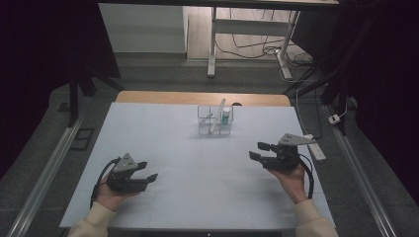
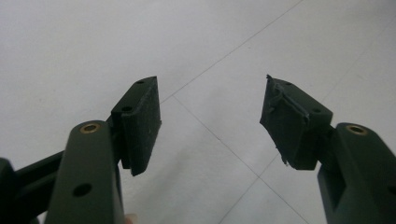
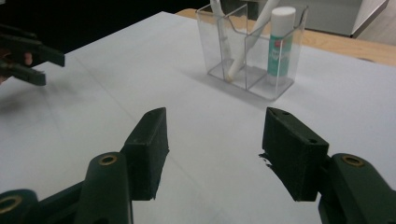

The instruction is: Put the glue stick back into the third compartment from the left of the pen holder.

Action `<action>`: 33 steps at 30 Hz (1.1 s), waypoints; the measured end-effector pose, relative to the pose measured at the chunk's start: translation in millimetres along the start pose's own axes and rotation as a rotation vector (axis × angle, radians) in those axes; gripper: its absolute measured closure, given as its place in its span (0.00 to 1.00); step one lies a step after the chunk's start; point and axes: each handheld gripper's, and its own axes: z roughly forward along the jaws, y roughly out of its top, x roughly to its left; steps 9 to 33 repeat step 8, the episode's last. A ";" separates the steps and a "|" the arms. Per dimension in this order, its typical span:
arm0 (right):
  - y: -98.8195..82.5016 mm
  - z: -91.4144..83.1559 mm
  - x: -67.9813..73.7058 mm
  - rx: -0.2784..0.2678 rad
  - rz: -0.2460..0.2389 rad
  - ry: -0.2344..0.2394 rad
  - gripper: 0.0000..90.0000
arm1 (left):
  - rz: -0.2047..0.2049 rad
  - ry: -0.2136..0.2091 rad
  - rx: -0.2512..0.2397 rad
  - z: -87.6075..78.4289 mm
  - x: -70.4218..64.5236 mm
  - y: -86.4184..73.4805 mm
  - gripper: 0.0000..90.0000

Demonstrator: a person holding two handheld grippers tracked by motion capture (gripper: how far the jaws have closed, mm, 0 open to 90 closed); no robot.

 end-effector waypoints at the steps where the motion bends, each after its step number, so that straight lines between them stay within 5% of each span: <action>1: -3.3 -2.1 0.3 0.002 -0.003 -0.001 0.44 | 0.000 0.000 0.000 0.0 0.0 0.1 0.41; 8: -15.5 -9.6 -1.7 0.043 -0.025 -0.023 0.44 | -0.001 0.001 -0.007 -0.4 0.9 0.6 0.41; 33: -15.5 -9.6 -1.7 0.043 -0.025 -0.023 0.44 | -0.001 0.001 -0.007 -0.4 0.9 0.6 0.41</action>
